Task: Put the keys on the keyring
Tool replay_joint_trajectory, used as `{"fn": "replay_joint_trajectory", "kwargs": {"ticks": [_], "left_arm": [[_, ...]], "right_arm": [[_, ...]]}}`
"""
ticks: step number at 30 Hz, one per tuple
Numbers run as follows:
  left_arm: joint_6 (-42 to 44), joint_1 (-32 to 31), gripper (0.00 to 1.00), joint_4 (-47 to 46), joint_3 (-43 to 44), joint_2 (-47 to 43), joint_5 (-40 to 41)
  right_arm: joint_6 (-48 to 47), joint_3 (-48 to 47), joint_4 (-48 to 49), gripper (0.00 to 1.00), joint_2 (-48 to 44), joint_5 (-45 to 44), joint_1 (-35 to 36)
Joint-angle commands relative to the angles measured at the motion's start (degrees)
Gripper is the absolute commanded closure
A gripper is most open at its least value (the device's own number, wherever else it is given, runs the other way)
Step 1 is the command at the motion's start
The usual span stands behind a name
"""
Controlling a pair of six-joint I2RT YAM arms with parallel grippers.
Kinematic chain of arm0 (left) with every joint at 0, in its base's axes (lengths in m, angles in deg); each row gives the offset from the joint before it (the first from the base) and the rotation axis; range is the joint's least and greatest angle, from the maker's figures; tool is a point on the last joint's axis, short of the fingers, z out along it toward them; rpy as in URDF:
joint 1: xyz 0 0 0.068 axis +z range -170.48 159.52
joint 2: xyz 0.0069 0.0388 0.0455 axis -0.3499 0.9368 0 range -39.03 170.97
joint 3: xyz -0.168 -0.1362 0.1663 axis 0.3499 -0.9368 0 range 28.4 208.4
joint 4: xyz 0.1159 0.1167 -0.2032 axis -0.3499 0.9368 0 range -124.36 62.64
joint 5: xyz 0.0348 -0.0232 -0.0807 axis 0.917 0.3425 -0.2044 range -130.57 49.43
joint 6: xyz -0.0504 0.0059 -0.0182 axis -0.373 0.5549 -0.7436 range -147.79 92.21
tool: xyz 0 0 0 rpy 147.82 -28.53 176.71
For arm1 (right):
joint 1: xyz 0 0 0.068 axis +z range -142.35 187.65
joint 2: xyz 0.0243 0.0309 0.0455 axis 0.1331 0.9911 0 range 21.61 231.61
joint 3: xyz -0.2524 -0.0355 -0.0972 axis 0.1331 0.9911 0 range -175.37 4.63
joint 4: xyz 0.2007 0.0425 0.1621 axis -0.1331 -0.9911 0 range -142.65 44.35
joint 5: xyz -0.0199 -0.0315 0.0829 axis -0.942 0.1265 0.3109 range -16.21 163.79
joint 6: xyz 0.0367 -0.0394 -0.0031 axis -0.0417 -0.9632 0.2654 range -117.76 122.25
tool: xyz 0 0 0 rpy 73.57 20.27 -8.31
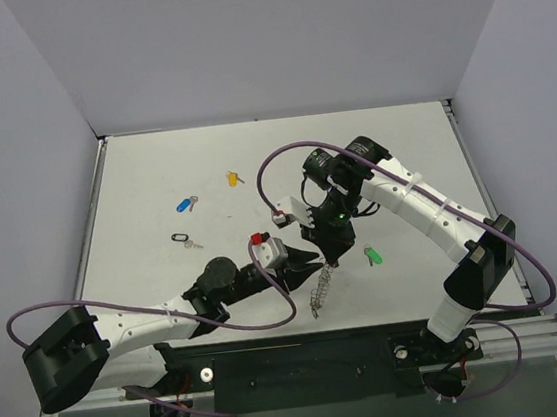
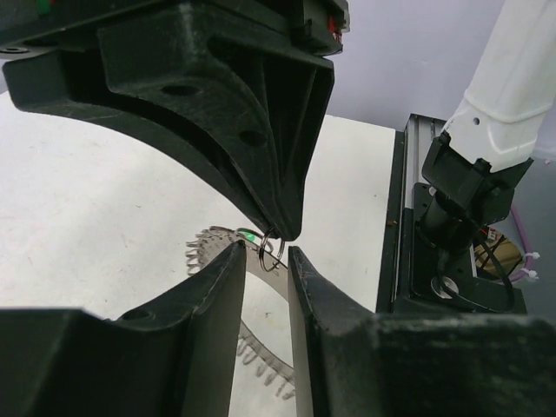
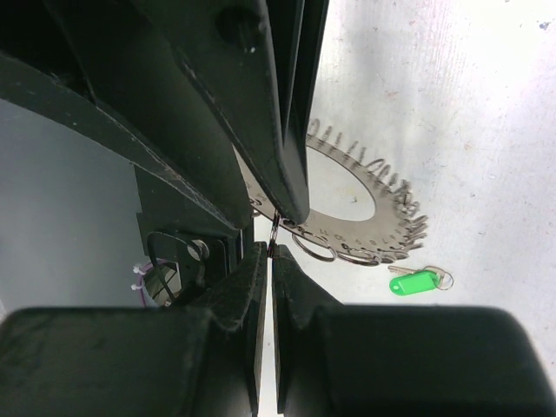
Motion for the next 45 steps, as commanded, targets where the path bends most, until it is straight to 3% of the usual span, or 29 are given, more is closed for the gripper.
{"fn": "replay_joint_trajectory", "kwargs": {"ticks": [1, 12, 36, 39, 41, 45], "left_arm": [[-1.0, -0.4, 0.66, -4.7, 2.9, 1.0, -1.8], [-0.8, -0.4, 0.73, -3.7, 3.6, 2.0, -2.2], [0.6, -0.4, 0.79, 2.7, 5.1, 2.6, -3.0], [0.7, -0.4, 0.85, 3.5, 5.4, 2.6, -3.2], [0.8, -0.4, 0.99, 3.7, 5.6, 2.7, -3.6], [-0.5, -0.4, 1.0, 3.2, 5.7, 2.0, -3.2]], "right_arm": [[-0.9, -2.0, -3.3, 1.0, 0.9, 1.3, 0.6], [-1.1, -2.0, -3.4, 1.0, 0.8, 1.8, 0.9], [-1.0, -2.1, -3.2, 1.0, 0.7, 1.5, 0.9], [-1.0, -2.0, -3.2, 1.0, 0.6, 1.5, 0.9], [-1.0, -2.0, -3.2, 1.0, 0.5, 1.6, 0.9], [-0.3, -2.0, -2.6, 1.0, 0.4, 1.8, 0.9]]}}
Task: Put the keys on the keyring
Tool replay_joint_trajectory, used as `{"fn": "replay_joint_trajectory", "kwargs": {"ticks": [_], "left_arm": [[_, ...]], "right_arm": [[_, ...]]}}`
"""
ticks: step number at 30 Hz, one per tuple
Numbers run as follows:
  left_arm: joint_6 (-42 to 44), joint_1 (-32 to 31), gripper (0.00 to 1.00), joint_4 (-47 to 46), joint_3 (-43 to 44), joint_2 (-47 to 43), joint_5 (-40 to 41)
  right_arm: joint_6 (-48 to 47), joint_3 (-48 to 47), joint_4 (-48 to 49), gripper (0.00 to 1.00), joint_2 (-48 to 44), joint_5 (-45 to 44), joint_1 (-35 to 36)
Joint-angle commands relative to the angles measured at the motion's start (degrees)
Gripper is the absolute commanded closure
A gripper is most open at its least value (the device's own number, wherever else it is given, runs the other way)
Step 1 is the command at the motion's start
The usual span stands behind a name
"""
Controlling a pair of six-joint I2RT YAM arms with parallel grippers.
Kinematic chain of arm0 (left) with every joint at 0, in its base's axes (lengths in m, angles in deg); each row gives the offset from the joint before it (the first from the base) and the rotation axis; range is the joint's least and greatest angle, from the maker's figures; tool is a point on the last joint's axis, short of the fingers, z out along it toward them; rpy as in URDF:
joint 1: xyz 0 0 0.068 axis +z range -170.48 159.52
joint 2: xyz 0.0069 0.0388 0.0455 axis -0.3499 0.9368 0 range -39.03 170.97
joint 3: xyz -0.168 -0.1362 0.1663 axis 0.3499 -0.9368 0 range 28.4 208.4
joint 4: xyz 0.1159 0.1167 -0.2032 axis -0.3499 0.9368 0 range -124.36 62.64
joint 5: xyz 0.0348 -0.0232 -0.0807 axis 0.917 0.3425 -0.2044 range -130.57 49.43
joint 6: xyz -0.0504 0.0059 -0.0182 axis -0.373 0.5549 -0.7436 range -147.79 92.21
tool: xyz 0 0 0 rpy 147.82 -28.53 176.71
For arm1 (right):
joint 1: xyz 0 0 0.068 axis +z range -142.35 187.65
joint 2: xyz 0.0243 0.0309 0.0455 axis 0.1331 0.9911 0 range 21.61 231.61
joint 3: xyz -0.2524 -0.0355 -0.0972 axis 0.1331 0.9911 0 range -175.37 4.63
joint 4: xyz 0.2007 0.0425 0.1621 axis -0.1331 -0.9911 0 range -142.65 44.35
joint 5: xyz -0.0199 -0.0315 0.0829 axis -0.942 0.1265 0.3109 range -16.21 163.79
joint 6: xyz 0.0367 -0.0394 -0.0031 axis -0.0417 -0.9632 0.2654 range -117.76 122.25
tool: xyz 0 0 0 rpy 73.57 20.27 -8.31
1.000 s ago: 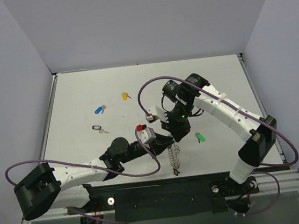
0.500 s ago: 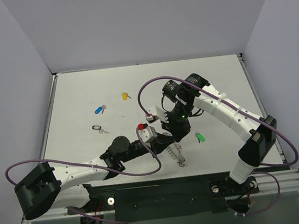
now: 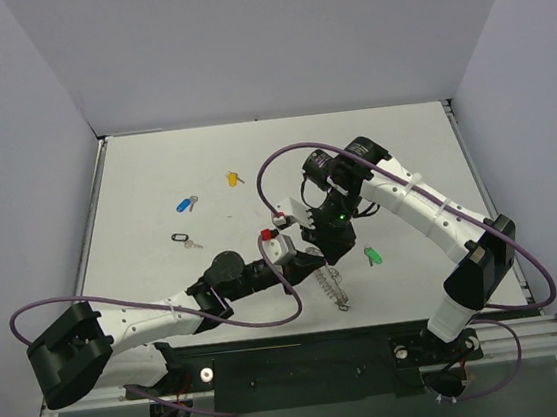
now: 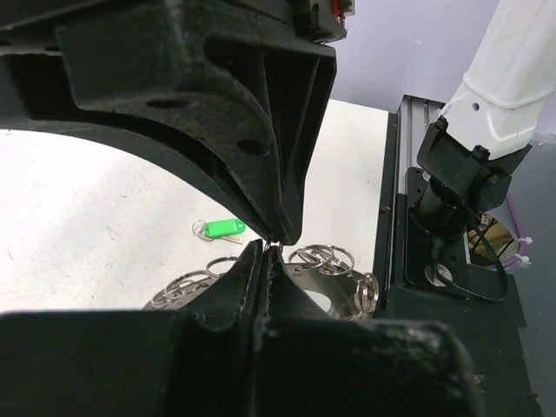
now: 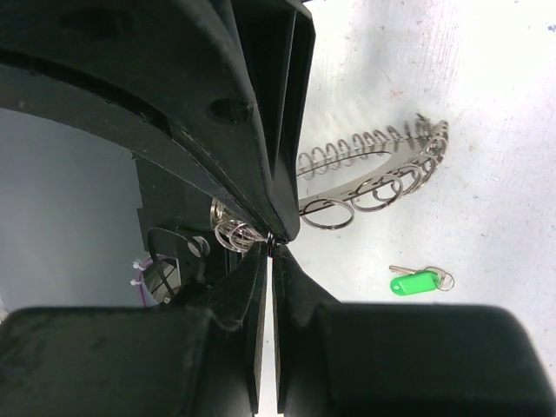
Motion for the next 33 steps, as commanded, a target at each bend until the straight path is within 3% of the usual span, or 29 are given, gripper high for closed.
{"fn": "replay_joint_trajectory", "kwargs": {"ticks": [1, 4, 9, 14, 17, 25, 33], "left_arm": [[-1.4, -0.2, 1.0, -1.4, 2.2, -0.9, -0.9], [-3.7, -0.2, 1.0, -7.2, -0.8, -2.6, 2.1], [-9.5, -0.3, 1.0, -19.7, -8.2, -5.8, 8.4], [-12.9, -0.9, 1.0, -33.1, -12.5, -5.7, 13.5], [-13.4, -1.0, 1.0, -37.3, -12.9, -4.8, 14.3], [-14.4, -1.0, 1.0, -40.5, -11.5, -1.7, 11.5], [-13.5, -1.0, 1.0, -39.5, -11.8, -3.8, 10.2]], "right_arm": [[0.6, -2.0, -2.0, 0.96, 0.2, 2.2, 0.3], [0.0, -1.7, -1.9, 0.81, -0.4, 5.0, -0.7], [-7.6, 1.4, -0.6, 0.7, -5.0, 15.2, -5.7], [-15.6, 11.2, 8.8, 0.54, -12.7, 24.5, -8.8], [-11.6, 15.0, 16.6, 0.53, -14.1, 25.0, -8.6], [-4.9, 14.3, 25.1, 0.53, -12.6, 25.0, -8.4], [-5.0, 18.0, 25.3, 0.64, -14.1, 27.1, -8.3]]}}
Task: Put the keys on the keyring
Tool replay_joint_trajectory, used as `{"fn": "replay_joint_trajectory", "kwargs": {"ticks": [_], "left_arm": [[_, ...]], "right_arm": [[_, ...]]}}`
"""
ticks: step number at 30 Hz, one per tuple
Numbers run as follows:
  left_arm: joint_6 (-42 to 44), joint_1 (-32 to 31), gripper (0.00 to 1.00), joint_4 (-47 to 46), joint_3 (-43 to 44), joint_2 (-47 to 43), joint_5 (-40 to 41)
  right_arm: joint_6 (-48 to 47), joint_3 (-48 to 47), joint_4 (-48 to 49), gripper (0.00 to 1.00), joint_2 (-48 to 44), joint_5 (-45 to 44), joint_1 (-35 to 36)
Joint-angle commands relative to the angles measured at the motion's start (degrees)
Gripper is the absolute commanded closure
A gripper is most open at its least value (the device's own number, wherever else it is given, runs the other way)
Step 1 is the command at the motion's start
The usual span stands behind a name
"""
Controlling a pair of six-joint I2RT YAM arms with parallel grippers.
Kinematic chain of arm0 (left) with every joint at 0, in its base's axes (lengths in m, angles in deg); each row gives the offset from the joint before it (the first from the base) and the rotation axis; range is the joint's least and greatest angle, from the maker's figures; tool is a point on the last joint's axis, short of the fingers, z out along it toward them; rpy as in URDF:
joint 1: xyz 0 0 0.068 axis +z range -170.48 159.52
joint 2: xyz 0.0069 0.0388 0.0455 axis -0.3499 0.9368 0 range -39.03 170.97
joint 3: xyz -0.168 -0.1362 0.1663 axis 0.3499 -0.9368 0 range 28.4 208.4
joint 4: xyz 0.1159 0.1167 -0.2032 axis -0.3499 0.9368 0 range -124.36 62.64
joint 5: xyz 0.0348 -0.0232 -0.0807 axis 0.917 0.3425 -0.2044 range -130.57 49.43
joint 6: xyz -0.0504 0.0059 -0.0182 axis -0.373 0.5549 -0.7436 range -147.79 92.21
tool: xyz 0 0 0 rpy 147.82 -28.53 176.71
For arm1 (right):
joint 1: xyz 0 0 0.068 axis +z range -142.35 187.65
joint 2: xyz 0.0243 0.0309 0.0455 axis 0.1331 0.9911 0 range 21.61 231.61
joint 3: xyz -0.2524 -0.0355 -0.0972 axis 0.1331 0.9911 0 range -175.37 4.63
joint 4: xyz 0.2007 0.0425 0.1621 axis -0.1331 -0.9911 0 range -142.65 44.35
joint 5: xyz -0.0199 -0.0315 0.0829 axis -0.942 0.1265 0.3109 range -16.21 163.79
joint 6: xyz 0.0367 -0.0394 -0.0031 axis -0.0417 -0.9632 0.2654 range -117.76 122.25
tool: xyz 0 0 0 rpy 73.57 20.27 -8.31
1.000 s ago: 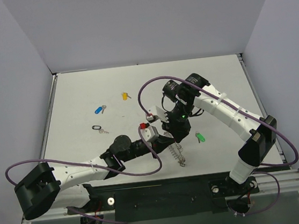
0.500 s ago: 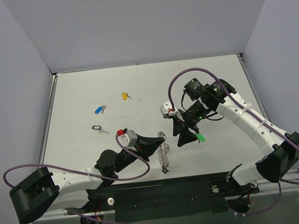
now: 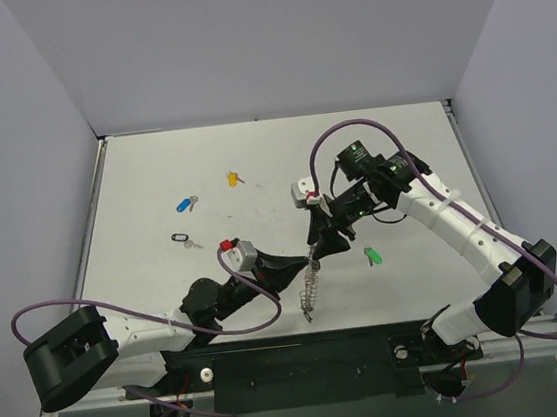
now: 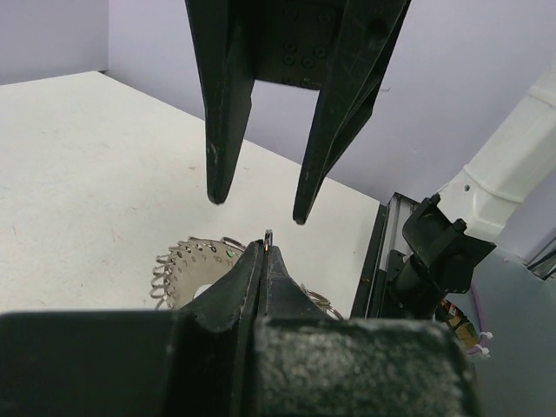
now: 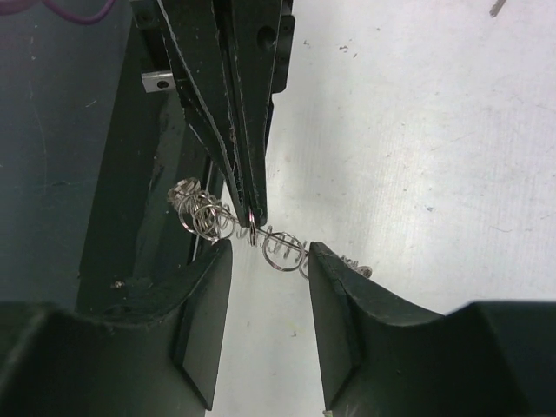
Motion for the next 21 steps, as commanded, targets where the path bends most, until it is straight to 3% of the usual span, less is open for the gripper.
{"fn": "replay_joint_trajectory", "kwargs": {"ticks": [1, 8, 13, 16, 21], "left_arm": [[0.4, -0.1, 1.0, -14.8, 1.6, -2.6, -2.9], [6.4, 5.1, 1.0, -1.6, 0.8, -13.1, -19.5], [6.5, 8.8, 1.0, 9.2, 3.1, -18.3, -29.1], [3.6, 11.1, 1.0, 9.4, 4.7, -18.1, -35.1], [-1.3, 13.0, 1.0, 8.9, 7.3, -14.7, -41.2]], "right_arm": [[-1.7, 2.8, -0.5, 0.64, -1.9, 4.8, 0.2], [-11.9, 0.1, -11.8, 0.61, -4.1, 5.4, -3.1], [-21.9, 3.2, -18.6, 0.57, -5.3, 7.0, -3.6], [-26.5, 3.9, -21.2, 0.52, -5.7, 8.4, -3.8], [-27.9, 3.7, -23.8, 0.52, -5.7, 10.1, -5.6]]}}
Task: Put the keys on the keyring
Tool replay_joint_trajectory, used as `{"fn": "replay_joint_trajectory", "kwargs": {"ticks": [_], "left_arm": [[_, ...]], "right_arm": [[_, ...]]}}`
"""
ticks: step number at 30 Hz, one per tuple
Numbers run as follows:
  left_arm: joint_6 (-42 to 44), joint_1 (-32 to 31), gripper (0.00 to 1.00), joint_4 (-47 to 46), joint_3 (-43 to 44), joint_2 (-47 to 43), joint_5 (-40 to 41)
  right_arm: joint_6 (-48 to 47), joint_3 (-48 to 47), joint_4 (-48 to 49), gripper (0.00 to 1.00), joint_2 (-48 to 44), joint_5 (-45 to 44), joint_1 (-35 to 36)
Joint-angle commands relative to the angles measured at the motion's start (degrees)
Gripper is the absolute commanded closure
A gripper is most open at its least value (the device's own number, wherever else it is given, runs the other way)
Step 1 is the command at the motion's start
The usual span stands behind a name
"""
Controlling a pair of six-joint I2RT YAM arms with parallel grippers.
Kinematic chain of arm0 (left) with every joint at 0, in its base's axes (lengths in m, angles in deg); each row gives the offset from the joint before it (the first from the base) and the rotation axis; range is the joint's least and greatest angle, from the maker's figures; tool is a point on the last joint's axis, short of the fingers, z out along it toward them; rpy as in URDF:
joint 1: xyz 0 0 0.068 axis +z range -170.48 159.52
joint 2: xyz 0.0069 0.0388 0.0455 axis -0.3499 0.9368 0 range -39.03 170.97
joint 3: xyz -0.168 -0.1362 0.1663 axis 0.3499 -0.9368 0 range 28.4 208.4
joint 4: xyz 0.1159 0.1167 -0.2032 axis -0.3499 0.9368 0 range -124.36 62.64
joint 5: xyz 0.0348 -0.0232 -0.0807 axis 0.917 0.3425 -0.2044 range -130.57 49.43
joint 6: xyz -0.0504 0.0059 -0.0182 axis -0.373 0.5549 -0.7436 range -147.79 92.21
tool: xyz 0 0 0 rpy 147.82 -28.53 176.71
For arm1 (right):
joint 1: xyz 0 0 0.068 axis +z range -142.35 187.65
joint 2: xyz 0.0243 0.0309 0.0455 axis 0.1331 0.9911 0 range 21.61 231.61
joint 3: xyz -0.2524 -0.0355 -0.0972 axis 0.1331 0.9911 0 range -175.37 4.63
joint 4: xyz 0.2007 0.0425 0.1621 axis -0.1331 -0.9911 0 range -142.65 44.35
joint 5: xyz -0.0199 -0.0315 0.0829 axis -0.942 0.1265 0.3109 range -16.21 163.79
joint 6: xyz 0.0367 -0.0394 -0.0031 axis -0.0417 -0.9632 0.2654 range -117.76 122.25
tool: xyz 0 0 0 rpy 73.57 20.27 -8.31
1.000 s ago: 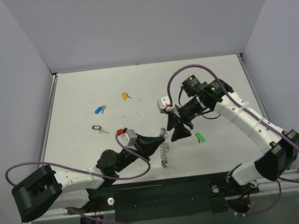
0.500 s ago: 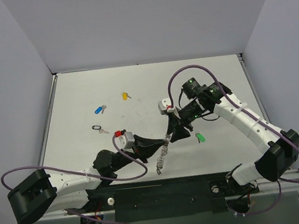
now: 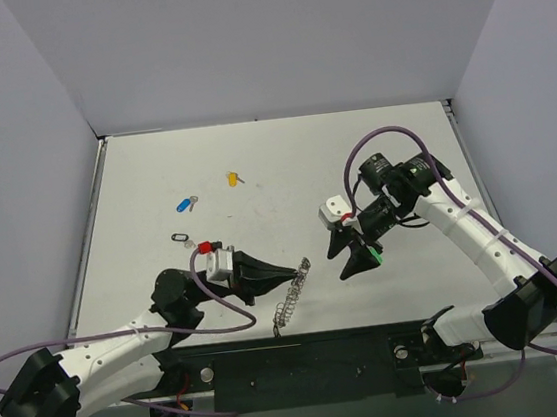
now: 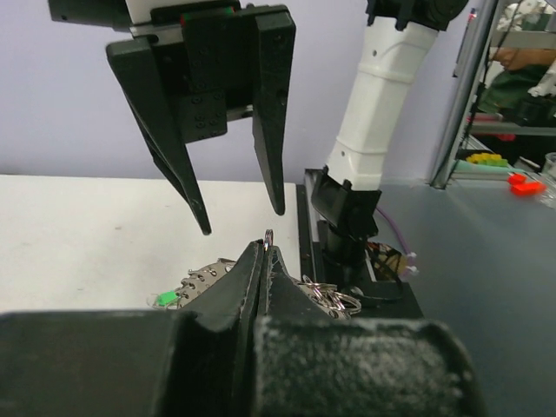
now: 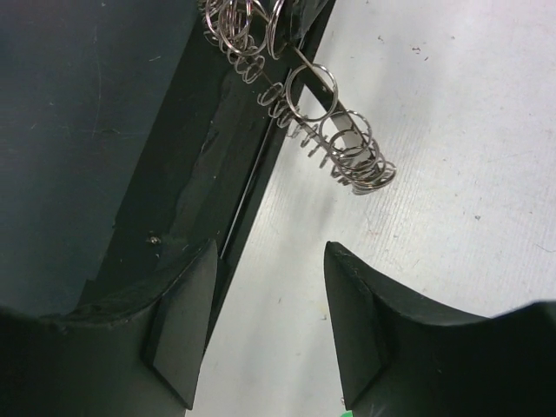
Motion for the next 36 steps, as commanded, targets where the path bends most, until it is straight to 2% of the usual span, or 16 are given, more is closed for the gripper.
{"fn": "replay_joint_trajectory", "kwargs": {"ticks": [1, 10, 15, 18, 22, 26, 33, 36], "left_arm": [[-4.6, 1.4, 1.0, -1.1, 5.4, 2.3, -9.6], [-7.4, 2.9, 1.0, -3.3, 6.0, 4.6, -10.7], [-10.2, 3.0, 1.0, -9.5, 5.6, 6.9, -9.5], [-14.0, 3.1, 1.0, -15.3, 4.2, 9.2, -6.9], [-20.6, 3.0, 1.0, -27.7, 1.5, 12.7, -0.4], [-26.1, 3.0, 1.0, -33.0, -0.8, 14.8, 7.0], [-29.2, 2.9, 1.0, -31.1, -2.0, 12.1, 15.9], [-30.6, 2.9, 1.0, -25.3, -1.8, 9.9, 19.3]], "right_arm": [[-6.1, 0.1, -6.7, 0.52, -0.9, 5.0, -1.9], [-9.3, -0.4, -12.0, 0.5, -1.5, 8.5, -3.3], [-10.4, -0.5, -13.5, 0.5, -1.2, 10.0, -3.1], [-10.8, -0.3, -13.7, 0.49, -1.2, 10.6, -3.0], [-10.7, -0.2, -13.7, 0.49, -1.3, 11.2, -3.0], [-9.6, -0.4, -13.7, 0.49, -1.5, 11.5, -3.2], [-4.4, -0.7, -11.8, 0.48, -1.0, 12.7, -3.9], [0.7, -0.6, -8.4, 0.49, -0.7, 14.2, -4.1]]}}
